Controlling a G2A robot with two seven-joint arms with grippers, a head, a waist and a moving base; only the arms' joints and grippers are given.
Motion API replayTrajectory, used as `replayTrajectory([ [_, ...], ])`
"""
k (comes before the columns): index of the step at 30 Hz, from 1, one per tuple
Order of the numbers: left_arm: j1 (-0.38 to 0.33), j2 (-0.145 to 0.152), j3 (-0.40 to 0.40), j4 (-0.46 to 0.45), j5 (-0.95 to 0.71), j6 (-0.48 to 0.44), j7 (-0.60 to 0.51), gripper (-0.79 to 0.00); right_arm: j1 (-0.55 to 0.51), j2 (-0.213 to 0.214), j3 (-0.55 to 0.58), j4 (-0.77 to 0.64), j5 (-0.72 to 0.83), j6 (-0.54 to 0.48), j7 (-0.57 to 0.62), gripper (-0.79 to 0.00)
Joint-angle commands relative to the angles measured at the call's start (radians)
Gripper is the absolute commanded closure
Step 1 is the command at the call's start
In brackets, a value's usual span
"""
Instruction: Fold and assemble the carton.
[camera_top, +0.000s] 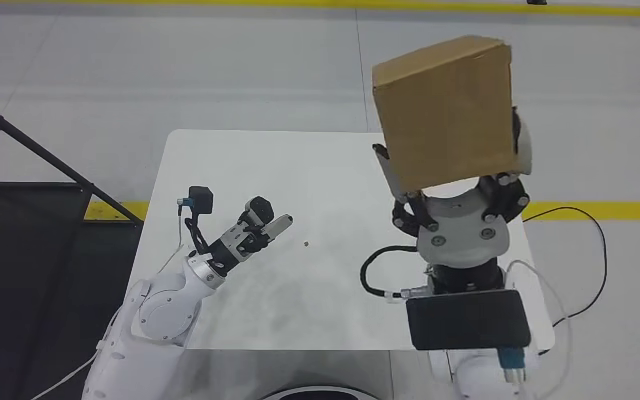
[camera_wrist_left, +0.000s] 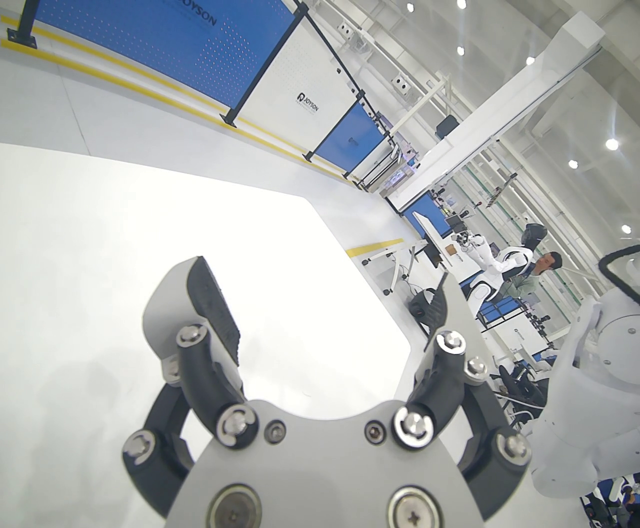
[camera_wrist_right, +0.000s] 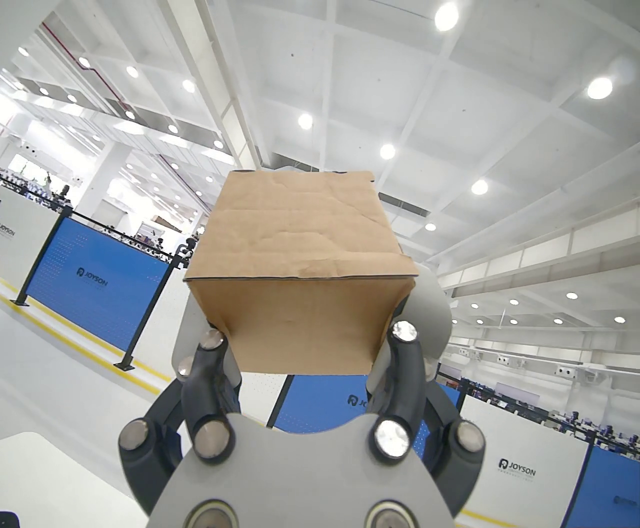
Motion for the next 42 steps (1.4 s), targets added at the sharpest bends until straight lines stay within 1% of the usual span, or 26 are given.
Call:
replayTrajectory([
  [1,0.0,0.0,0.0,0.0,0.0,0.0,0.0,-0.785,-0.007,-0.003,-0.004,-0.003,0.084,-0.004,0.007,0.0],
  [3,0.0,0.0,0.0,0.0,0.0,0.0,0.0,-0.785,-0.012,-0.006,0.001,-0.01,0.232,-0.031,0.024,0.0],
  [5,0.0,0.0,0.0,0.0,0.0,0.0,0.0,-0.785,-0.015,-0.008,0.029,-0.009,0.379,-0.063,0.046,0.0],
  [9,0.0,0.0,0.0,0.0,0.0,0.0,0.0,-0.785,-0.022,-0.009,0.1,0.007,0.685,-0.141,0.042,0.0],
  [12,0.0,0.0,0.0,0.0,0.0,0.0,0.0,-0.785,-0.029,-0.007,0.156,0.025,0.845,-0.204,0.057,0.0],
  [14,0.0,0.0,0.0,0.0,0.0,0.0,0.0,-0.785,-0.031,-0.005,0.182,0.031,0.925,-0.238,0.076,0.0],
  [15,0.0,0.0,0.0,0.0,0.0,0.0,0.0,-0.785,-0.032,-0.004,0.195,0.033,0.948,-0.238,0.081,0.0],
  [18,0.0,0.0,0.0,0.0,0.0,0.0,0.0,-0.785,-0.033,-0.003,0.206,0.038,0.979,-0.247,0.088,0.0],
  [21,0.0,0.0,0.0,0.0,0.0,0.0,0.0,-0.785,-0.035,-0.002,0.218,0.043,0.977,-0.247,0.084,0.0],
  [26,0.004,0.0,0.007,-0.019,0.022,0.019,0.009,-0.785,-0.059,0.005,0.225,0.058,0.875,-0.248,0.102,0.0],
  [31,0.003,0.001,0.005,-0.038,0.028,0.049,0.019,-0.785,-0.124,0.014,0.225,0.095,0.758,-0.27,0.126,0.0],
  [33,0.003,0.001,0.001,-0.045,0.028,0.067,0.028,-0.785,-0.156,0.018,0.226,0.125,0.717,-0.281,0.136,0.0],
  [36,0.007,0.001,-0.004,-0.059,0.018,0.079,0.032,-0.785,-0.205,0.026,0.222,0.181,0.566,-0.283,0.151,0.0],
  [38,0.008,0.001,-0.005,-0.062,0.016,0.08,0.033,-0.785,-0.232,0.029,0.204,0.228,0.532,-0.296,0.154,0.0],
  [40,0.008,0.001,-0.005,-0.062,0.016,0.08,0.033,-0.785,-0.243,0.031,0.188,0.284,0.5,-0.296,0.172,0.0],
  [42,0.008,0.001,-0.005,-0.062,0.016,0.08,0.033,-0.785,-0.237,0.031,0.172,0.346,0.453,-0.27,0.2,0.0],
])
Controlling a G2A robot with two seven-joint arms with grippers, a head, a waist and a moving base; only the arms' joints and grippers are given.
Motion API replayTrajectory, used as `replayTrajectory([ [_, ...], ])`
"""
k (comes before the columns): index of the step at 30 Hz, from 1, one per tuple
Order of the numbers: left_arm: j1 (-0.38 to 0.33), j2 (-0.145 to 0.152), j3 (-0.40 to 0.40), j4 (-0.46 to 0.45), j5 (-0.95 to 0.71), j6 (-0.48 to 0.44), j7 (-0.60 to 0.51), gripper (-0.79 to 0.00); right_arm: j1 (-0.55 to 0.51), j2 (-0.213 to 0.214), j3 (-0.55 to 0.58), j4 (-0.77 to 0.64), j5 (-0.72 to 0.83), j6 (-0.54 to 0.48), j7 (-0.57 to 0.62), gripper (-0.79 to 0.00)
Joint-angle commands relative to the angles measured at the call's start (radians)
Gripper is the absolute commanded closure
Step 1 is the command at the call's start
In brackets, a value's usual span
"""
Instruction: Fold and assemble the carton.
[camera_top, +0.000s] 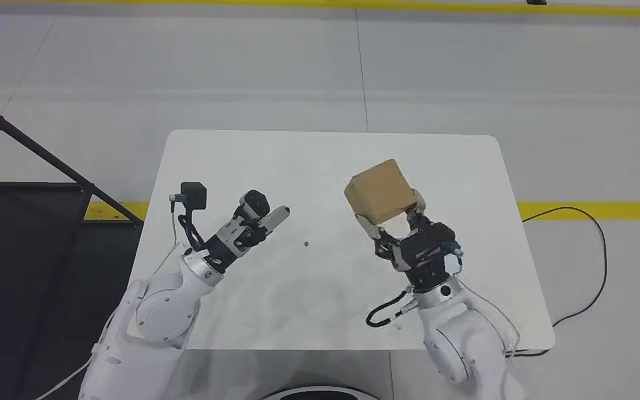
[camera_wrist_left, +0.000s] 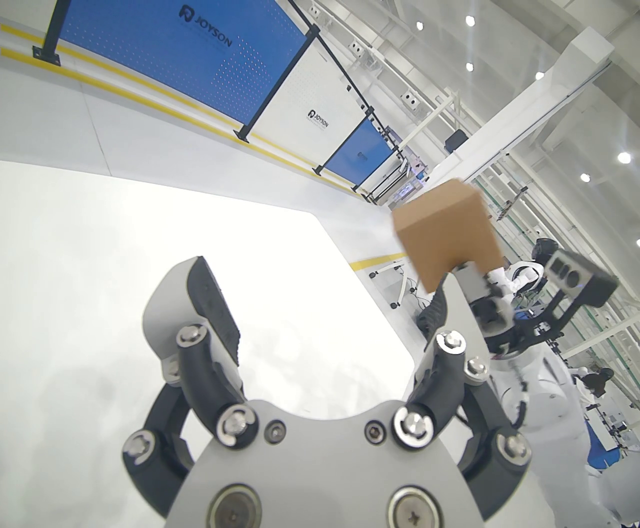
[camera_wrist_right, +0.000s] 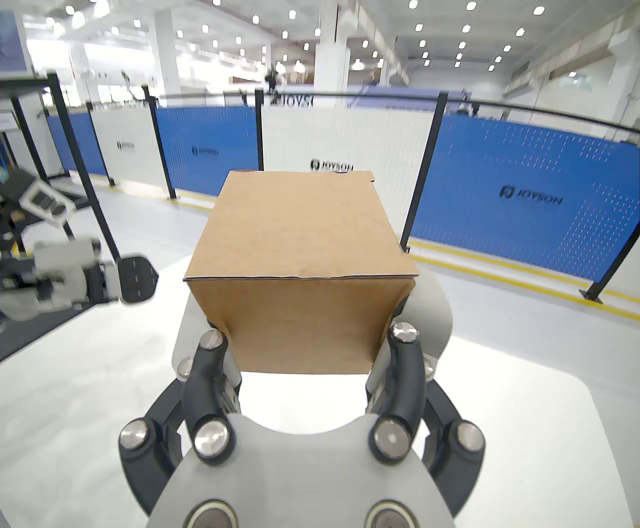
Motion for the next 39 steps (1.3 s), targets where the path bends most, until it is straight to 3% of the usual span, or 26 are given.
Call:
replayTrajectory([
  [1,0.0,0.0,0.0,0.0,0.0,0.0,0.0,-0.785,0.011,-0.001,-0.019,0.062,-0.035,0.027,0.024,0.0],
  [7,0.0,0.0,0.0,0.0,0.0,0.0,0.0,-0.785,0.071,-0.008,-0.054,0.224,-0.053,0.1,0.068,0.0],
  [13,0.0,0.0,0.0,0.0,0.0,0.0,0.0,-0.785,0.108,-0.014,-0.072,0.354,-0.059,0.158,0.036,0.0],
  [26,0.0,0.0,0.0,0.0,0.0,0.0,0.0,-0.785,0.151,-0.024,-0.106,0.489,-0.057,0.229,-0.037,0.0],
  [30,0.0,0.0,0.0,0.0,0.0,0.0,0.0,-0.785,0.158,-0.025,-0.112,0.51,-0.048,0.231,-0.043,-0.277],
  [31,0.0,0.0,0.0,0.0,0.0,0.0,0.0,-0.785,0.158,-0.026,-0.113,0.513,-0.046,0.233,-0.049,-0.446],
  [32,0.0,0.0,0.0,0.0,0.0,0.0,0.0,-0.785,0.155,-0.026,-0.113,0.516,-0.041,0.232,-0.055,-0.548],
  [34,0.0,0.0,0.0,0.0,0.0,0.0,0.0,-0.785,0.151,-0.026,-0.112,0.519,-0.04,0.232,-0.064,-0.591],
  [35,0.0,0.0,0.0,0.0,0.0,0.0,0.0,-0.785,0.148,-0.025,-0.11,0.519,-0.037,0.232,-0.068,-0.785],
  [39,0.0,0.0,0.0,0.0,0.0,0.0,0.0,-0.785,0.131,-0.023,-0.1,0.514,-0.031,0.233,-0.099,-0.785],
])
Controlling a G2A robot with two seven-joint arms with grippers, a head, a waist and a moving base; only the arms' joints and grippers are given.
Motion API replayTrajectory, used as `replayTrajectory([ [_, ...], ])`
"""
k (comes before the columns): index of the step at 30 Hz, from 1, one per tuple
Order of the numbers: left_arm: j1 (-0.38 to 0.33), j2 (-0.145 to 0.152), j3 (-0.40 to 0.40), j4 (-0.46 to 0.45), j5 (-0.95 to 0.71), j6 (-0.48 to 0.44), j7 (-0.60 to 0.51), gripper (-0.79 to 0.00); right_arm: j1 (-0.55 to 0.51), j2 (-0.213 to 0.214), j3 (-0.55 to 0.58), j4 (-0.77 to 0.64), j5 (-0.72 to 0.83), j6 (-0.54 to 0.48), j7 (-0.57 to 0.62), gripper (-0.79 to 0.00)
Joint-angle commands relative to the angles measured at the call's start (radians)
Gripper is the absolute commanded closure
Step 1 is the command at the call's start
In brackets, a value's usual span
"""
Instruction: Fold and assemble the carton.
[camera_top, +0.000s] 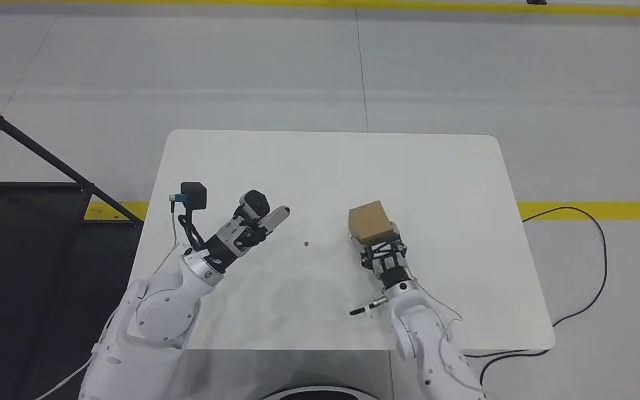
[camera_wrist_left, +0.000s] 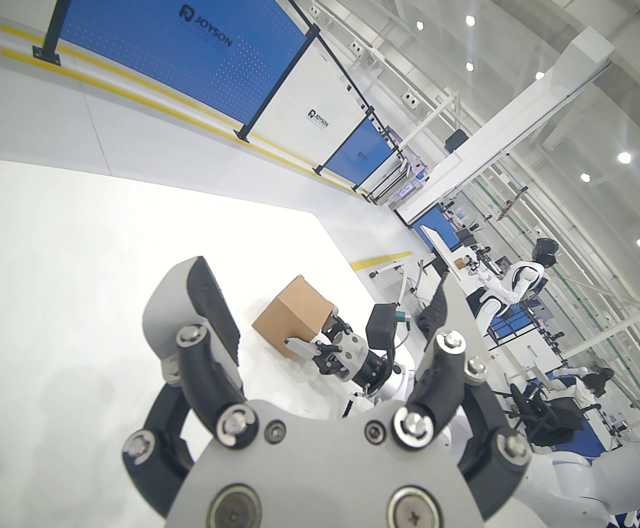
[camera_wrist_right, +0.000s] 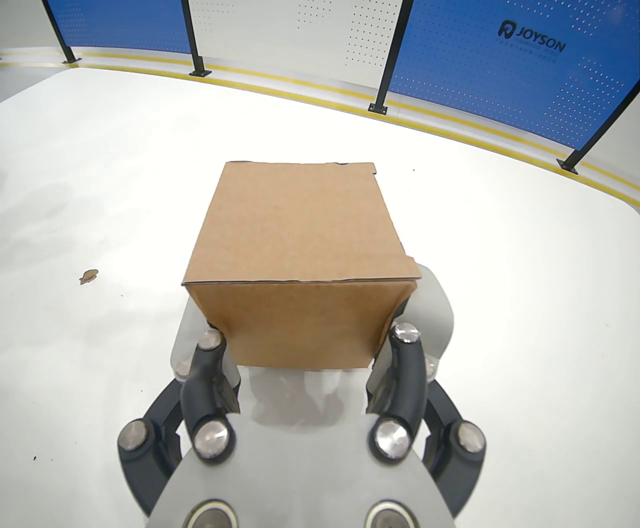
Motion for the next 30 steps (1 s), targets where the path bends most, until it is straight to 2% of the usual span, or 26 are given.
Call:
replayTrajectory([
  [1,0.0,0.0,0.0,0.0,0.0,0.0,0.0,-0.785,-0.01,0.001,0.006,-0.006,0.005,-0.001,-0.021,-0.785],
  [13,0.0,0.0,0.0,0.0,0.0,0.0,0.0,-0.785,-0.102,0.016,0.099,-0.149,0.151,-0.089,-0.159,-0.785],
  [21,0.0,0.0,0.0,0.0,0.0,0.0,0.0,-0.785,-0.172,0.026,0.222,-0.268,0.185,-0.008,-0.316,-0.785],
  [30,0.0,0.0,0.0,0.0,0.0,0.0,0.0,-0.785,-0.177,0.032,0.316,-0.281,0.248,0.006,-0.378,-0.785],
])
